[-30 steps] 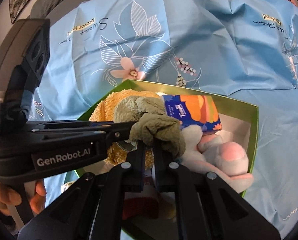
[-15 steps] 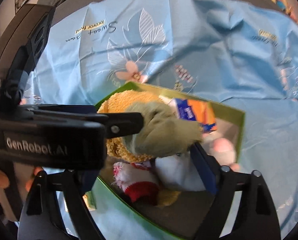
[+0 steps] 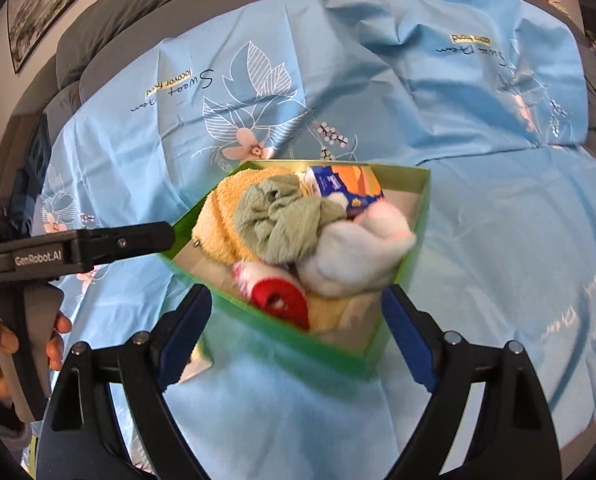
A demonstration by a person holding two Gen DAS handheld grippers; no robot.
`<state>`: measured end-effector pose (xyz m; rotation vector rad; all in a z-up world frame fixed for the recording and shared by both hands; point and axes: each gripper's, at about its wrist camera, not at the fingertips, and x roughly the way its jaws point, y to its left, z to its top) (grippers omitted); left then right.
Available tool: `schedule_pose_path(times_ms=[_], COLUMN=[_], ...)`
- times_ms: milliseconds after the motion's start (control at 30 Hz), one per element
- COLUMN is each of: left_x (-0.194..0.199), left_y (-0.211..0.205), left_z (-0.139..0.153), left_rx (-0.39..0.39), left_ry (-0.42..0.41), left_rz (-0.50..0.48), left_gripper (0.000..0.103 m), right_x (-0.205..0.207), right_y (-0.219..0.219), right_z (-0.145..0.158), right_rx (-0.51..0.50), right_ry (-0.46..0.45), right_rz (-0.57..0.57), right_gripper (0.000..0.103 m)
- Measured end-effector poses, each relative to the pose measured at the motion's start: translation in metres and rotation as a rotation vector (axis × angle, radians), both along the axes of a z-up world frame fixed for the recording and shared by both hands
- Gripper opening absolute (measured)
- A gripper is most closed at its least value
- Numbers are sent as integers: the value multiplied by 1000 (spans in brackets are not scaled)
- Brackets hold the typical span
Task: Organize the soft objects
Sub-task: 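Withdraw the left gripper from the green box, then move the left gripper down to the white tree-print tissue box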
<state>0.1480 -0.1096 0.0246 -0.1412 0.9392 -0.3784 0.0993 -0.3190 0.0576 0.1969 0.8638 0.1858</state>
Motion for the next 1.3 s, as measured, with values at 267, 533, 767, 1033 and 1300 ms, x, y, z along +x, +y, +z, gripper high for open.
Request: schedule_pose_path(times_ms=[267,533,767,1033,1300], left_x=[-42,-71,-85,-90,-78], left_y=[25,54,76,92,89], left_z=[-7,-19,-38,-68,-75], left_rx=[-22,-10,-3,-26,-51], left_ry=[22,9,20,65,68], left_rz=[32,85,109,117,94], left_gripper=[99,100,100,100,100], right_x=[-36,-62,-71,-69,-55], right_y=[22,49,71,96,110], right_z=[4,1,-14,-44,-59], right_rx=[-15,-52,-62,-46,-79], right_ry=[2,-13,6,64,68], right_rz=[35,105,148,199,214], right_gripper=[91,97,99,99,99])
